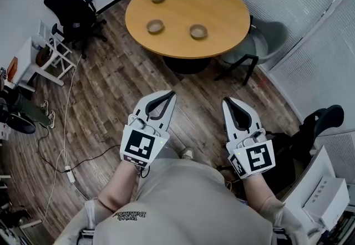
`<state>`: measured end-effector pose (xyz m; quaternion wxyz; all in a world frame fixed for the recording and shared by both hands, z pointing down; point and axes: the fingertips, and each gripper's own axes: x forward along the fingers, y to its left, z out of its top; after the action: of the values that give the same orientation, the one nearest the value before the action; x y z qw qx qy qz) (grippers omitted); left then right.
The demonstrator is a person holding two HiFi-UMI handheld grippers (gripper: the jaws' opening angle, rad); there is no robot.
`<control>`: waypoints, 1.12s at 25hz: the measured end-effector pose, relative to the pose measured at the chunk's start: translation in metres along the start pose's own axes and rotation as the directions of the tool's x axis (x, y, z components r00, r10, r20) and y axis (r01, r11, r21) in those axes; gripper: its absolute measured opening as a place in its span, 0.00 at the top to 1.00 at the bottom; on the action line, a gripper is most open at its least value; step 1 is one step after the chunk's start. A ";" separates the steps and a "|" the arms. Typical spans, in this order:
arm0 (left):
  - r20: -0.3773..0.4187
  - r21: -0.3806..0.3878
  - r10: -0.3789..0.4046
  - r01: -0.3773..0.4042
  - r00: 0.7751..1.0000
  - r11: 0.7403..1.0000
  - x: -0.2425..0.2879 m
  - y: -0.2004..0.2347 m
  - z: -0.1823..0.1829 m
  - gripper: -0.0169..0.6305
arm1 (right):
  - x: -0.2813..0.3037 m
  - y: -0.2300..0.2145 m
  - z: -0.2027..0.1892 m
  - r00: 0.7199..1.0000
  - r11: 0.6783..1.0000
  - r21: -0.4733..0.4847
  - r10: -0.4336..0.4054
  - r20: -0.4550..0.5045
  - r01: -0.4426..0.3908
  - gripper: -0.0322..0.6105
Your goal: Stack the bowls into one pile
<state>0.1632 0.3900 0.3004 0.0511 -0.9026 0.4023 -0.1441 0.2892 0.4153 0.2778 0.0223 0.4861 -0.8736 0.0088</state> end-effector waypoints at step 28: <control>0.025 0.000 0.011 -0.011 1.000 1.000 0.053 0.030 -0.003 0.95 | 0.052 -0.029 -0.024 0.997 0.998 -0.009 0.056 -0.047 -0.057 0.90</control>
<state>0.1742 0.3309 0.3089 0.0571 -0.9021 0.4068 -0.1326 0.2876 0.3569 0.3042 0.0452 0.4609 -0.8862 0.0163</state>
